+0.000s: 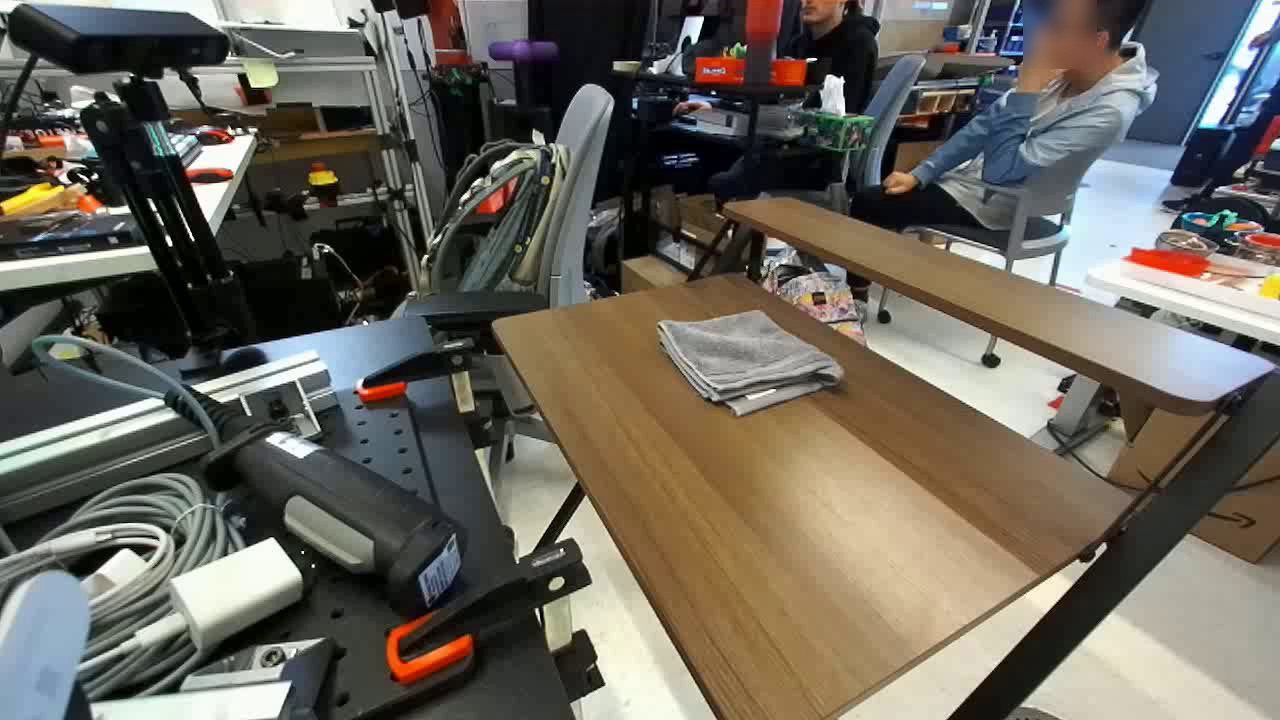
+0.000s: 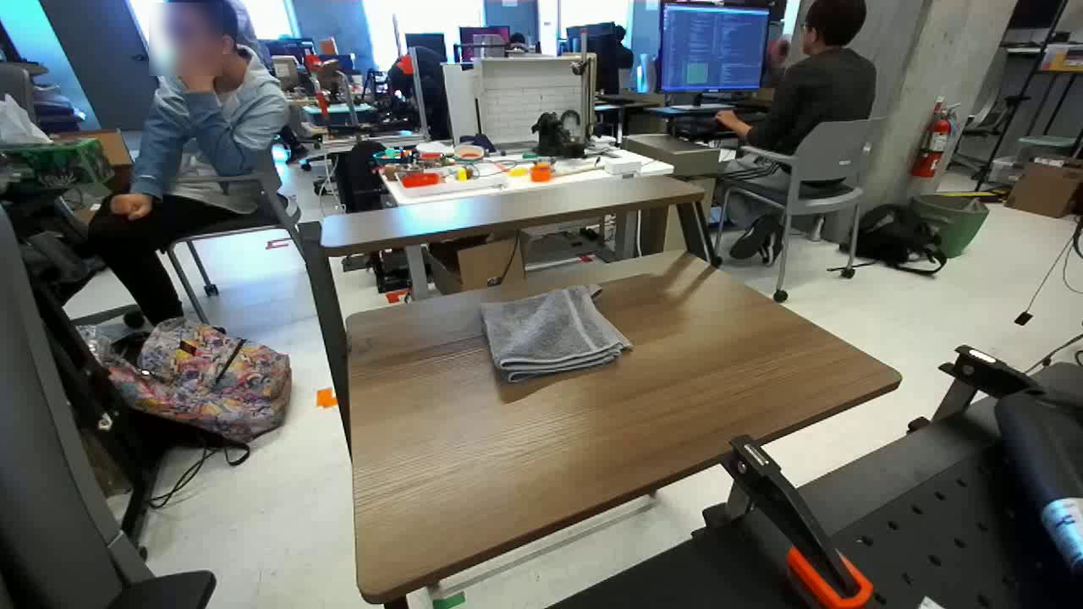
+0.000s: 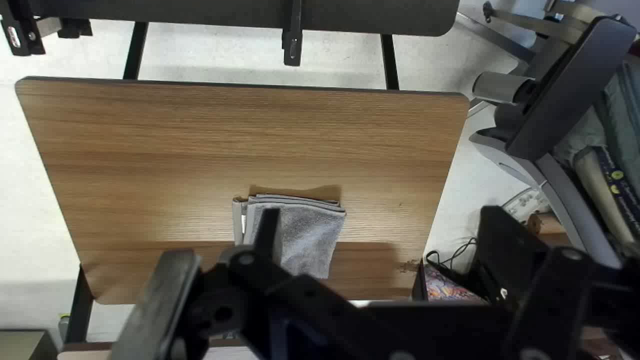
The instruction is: Use the towel to clean the table
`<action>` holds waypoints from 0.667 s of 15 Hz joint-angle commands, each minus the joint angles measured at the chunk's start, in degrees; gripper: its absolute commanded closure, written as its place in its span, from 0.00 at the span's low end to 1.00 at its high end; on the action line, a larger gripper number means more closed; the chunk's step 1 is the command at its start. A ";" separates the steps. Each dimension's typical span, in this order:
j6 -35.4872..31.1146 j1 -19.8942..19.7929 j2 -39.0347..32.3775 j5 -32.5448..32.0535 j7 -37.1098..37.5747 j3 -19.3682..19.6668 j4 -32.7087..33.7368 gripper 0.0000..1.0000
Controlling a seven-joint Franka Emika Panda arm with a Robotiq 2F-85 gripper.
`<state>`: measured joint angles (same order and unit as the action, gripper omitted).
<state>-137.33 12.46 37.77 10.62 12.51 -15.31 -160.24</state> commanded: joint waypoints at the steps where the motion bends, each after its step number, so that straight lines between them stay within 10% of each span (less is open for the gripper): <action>1: 0.15 0.52 -0.04 -0.55 0.38 0.57 0.10 0.00; 10: -8.95 -2.39 -15.55 -0.42 5.85 -0.65 9.53 0.00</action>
<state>-142.19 12.05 32.93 10.55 15.90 -15.39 -157.43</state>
